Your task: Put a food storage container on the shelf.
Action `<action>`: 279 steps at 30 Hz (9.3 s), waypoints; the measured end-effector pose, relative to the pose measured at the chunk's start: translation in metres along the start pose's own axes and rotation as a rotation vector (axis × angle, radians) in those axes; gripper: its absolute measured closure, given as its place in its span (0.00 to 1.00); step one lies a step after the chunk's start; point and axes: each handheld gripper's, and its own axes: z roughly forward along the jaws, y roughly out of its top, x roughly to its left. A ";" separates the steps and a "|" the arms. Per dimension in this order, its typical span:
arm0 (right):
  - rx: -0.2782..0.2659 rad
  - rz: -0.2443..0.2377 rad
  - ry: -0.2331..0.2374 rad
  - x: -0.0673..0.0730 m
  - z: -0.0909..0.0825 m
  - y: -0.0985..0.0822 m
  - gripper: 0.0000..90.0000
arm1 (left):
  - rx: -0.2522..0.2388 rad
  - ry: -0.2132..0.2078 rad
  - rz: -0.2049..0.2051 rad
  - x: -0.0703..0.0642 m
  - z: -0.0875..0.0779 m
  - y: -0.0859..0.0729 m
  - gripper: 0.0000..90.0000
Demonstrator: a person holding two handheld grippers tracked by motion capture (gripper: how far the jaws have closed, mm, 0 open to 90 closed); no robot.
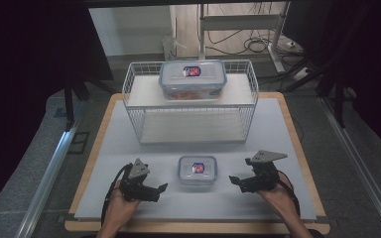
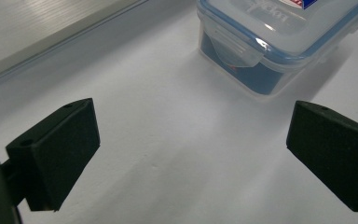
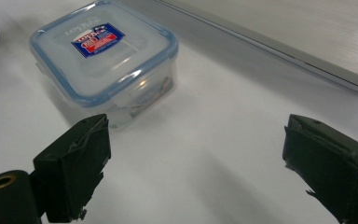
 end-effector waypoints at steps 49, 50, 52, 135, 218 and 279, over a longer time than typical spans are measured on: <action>0.120 0.163 0.294 0.018 0.049 0.023 0.45 | 0.002 -0.418 -0.160 0.002 0.048 0.030 0.42; 0.114 0.158 0.293 0.018 0.048 0.023 0.47 | -0.002 -0.419 -0.161 0.002 0.047 0.029 0.43; 0.107 0.159 0.294 0.019 0.046 0.022 0.49 | -0.017 -0.426 -0.176 0.002 0.045 0.026 0.45; -0.019 0.379 0.433 0.002 0.036 0.028 0.65 | -0.124 -0.549 -0.444 0.027 0.029 0.032 0.64; -0.308 0.250 0.104 -0.074 -0.018 0.288 0.55 | -0.345 -0.400 -0.405 0.123 -0.038 0.270 0.40; -0.261 0.155 -0.056 -0.059 -0.022 0.250 0.99 | -0.337 -0.110 -0.181 0.089 -0.054 0.228 0.95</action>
